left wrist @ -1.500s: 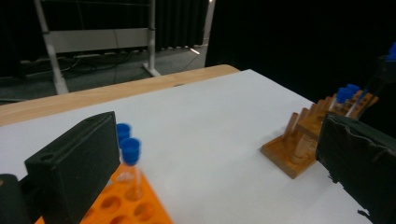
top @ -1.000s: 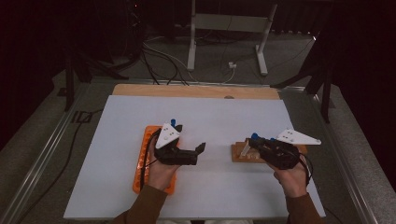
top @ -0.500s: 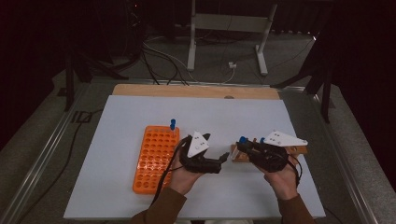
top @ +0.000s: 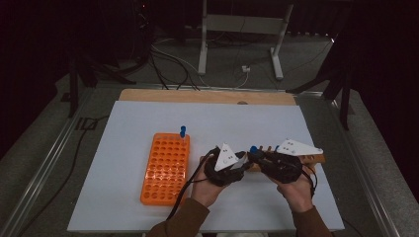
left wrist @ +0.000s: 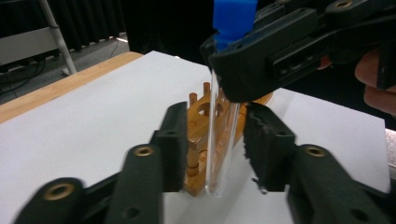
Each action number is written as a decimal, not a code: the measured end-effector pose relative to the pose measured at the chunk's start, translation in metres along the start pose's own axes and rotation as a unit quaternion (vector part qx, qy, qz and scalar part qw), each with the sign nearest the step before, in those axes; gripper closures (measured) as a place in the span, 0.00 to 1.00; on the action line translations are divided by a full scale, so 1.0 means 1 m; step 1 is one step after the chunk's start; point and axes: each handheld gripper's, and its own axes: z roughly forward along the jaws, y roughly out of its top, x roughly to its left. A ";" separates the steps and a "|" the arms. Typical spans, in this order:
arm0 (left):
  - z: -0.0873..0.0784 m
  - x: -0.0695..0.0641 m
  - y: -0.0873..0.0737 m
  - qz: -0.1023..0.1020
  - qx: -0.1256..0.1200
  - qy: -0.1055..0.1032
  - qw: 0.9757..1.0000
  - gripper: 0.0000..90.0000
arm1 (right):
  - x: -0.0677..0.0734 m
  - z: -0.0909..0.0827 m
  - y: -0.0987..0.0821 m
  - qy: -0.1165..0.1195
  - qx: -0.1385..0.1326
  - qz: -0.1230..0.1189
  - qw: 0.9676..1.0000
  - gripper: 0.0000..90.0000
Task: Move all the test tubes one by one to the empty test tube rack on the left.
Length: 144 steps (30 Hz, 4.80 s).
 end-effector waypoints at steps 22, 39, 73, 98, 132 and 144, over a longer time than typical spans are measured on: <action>-0.013 0.016 0.000 -0.012 -0.009 0.028 0.999 0.87 | -0.011 -0.017 0.004 -0.011 -0.059 0.019 0.998 0.39; -0.053 0.047 -0.007 -0.037 -0.023 0.089 0.995 0.87 | -0.025 -0.025 0.001 -0.066 -0.067 0.026 0.995 0.03; -0.096 0.087 -0.033 -0.069 -0.018 0.158 0.985 0.87 | -0.034 -0.031 -0.003 -0.084 -0.068 0.028 0.994 0.00; -0.087 0.111 -0.053 -0.082 0.018 0.186 0.979 0.87 | -0.035 -0.032 -0.004 -0.085 -0.069 0.027 0.994 0.00; -0.070 0.124 -0.068 -0.109 0.144 0.190 0.965 0.87 | -0.035 -0.032 -0.005 -0.084 -0.065 0.023 0.994 0.00; -0.063 0.124 -0.068 -0.109 0.176 0.191 0.959 0.87 | -0.036 -0.033 -0.005 -0.084 -0.066 0.024 0.994 0.00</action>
